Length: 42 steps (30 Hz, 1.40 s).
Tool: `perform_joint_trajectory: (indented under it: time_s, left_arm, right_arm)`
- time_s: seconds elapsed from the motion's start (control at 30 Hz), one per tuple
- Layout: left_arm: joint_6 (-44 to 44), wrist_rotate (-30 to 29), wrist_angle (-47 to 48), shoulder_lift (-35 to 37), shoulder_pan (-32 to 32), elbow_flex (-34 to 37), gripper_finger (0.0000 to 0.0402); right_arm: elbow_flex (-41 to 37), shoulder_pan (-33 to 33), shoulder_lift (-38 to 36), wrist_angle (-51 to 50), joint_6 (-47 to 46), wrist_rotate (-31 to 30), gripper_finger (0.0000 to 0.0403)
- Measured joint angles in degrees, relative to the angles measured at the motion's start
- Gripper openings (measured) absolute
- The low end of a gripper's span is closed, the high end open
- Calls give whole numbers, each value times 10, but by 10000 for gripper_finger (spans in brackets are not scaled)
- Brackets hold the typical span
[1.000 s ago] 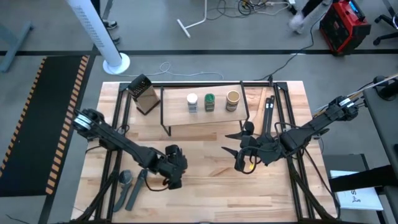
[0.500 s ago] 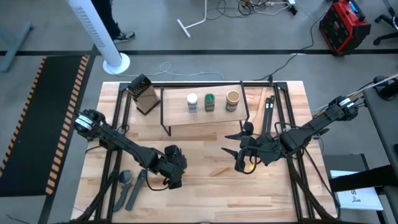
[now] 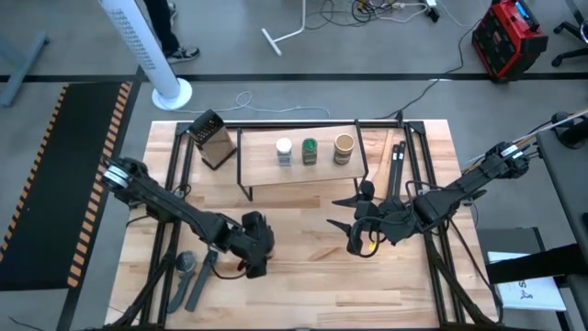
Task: Shelf spices
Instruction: Remove the black seasoning bottle from the shelf, then remove the white seasoning bottle from the shelf
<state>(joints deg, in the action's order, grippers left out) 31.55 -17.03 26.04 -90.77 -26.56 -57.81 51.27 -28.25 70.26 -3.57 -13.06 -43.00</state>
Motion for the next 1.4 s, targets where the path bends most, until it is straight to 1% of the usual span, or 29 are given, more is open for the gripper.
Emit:
perform_joint_trajectory:
  time_s: [0.1, 0.23, 0.33, 0.5, 0.6, 0.77, 0.87, 1.0, 1.07, 1.2, 1.4]
  left_arm:
    - [-11, -12, 9, 39, 5, -6, 308]
    - [-24, -56, 9, 104, 22, -6, 300]
    - [-40, -76, 10, 146, 43, -6, 292]
    - [-87, -78, 16, 196, 101, -6, 286]
    - [-113, -67, 23, 209, 152, -6, 287]
    - [-147, 23, 23, 206, 257, -6, 289]
    - [-173, 49, 33, 196, 314, -6, 288]
    - [-213, 93, 18, 188, 371, -6, 293]
    - [-233, 108, 5, 181, 391, -6, 297]
    - [-266, 118, -20, 162, 419, -7, 302]
    - [-305, 121, -20, 109, 435, -48, 300]
  right_arm:
    - [0, 0, 0, 0, 0, 0, 217]
    - [0, 0, 0, -1, 1, -1, 213]
    - [-1, 0, 0, -2, 1, -11, 217]
    - [-4, 0, 0, -3, 0, -11, 231]
    - [-4, 0, 0, -2, 0, -11, 237]
    - [-4, 0, 0, -2, 0, -10, 240]
    - [-4, 0, 0, -2, 0, -5, 235]
    - [-5, 0, 0, -3, 2, -3, 227]
    - [-5, 0, 0, -3, 7, -3, 225]
    - [-5, 2, 0, -3, 11, -3, 227]
    - [-5, 2, 0, -4, 11, -3, 236]
